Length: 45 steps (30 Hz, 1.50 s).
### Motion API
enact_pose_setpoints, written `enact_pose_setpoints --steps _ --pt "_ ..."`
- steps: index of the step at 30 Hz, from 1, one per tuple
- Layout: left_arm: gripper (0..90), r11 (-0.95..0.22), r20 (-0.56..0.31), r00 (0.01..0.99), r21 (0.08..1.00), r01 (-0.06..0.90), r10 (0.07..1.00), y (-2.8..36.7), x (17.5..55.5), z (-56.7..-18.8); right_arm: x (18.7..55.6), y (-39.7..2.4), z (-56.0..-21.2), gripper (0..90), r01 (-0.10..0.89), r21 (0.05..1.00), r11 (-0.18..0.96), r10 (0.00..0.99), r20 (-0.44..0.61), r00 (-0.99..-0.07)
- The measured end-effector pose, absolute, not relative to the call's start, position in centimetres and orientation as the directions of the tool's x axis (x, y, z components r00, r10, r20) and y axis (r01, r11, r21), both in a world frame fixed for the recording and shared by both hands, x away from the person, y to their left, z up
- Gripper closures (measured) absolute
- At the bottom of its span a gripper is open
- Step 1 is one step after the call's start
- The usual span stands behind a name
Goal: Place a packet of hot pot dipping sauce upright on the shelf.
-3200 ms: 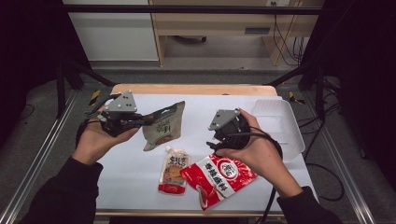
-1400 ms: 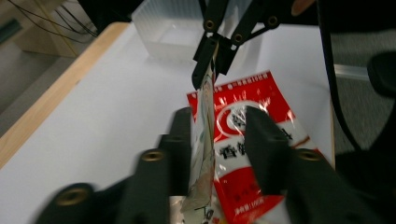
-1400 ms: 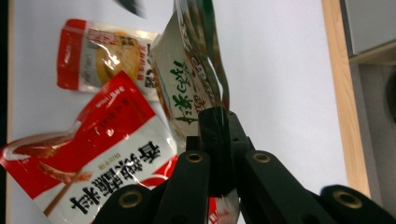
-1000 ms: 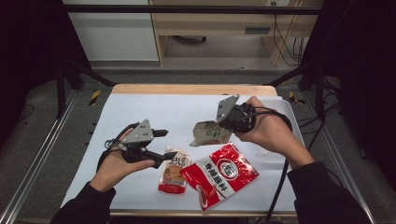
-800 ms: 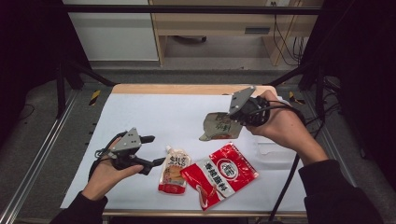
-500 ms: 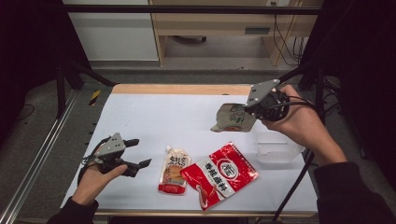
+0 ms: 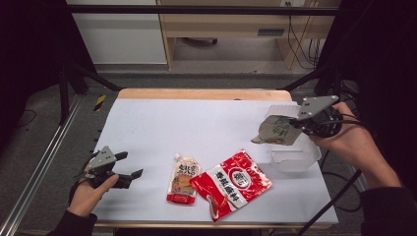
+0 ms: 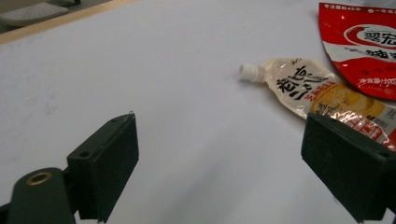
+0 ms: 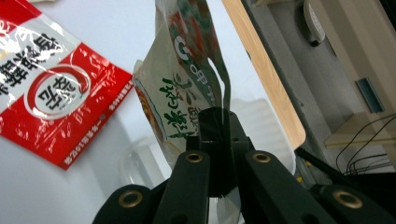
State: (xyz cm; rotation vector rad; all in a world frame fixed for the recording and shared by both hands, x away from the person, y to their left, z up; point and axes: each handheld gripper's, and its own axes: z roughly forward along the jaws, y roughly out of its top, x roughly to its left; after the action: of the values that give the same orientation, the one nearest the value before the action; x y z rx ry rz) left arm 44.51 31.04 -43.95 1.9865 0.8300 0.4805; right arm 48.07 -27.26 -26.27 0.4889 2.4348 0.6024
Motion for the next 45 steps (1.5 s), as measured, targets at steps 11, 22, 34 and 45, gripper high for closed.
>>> enact_pose_setpoints --steps 11,22,34,45 --pt "11.7 -0.299 0.004 0.601 0.870 0.392 0.799 33.3 44.4 -44.4 46.9 -30.8 -27.3 90.0 0.243 0.510 0.825 0.483 -0.414 -0.772" --pt "12.7 -0.311 0.013 0.592 0.861 0.403 0.806 33.5 44.5 -44.4 46.6 -31.8 -27.9 90.0 0.258 0.482 0.837 0.464 -0.379 -0.801" --pt "12.7 -0.328 0.023 0.598 0.852 0.407 0.801 33.3 44.5 -44.6 47.2 -32.0 -28.9 90.0 0.289 0.435 0.853 0.452 -0.340 -0.824" --pt "12.7 -0.336 0.020 0.604 0.846 0.415 0.797 33.1 44.5 -44.7 48.2 -32.4 -31.4 89.5 0.331 0.440 0.835 0.480 -0.290 -0.828"
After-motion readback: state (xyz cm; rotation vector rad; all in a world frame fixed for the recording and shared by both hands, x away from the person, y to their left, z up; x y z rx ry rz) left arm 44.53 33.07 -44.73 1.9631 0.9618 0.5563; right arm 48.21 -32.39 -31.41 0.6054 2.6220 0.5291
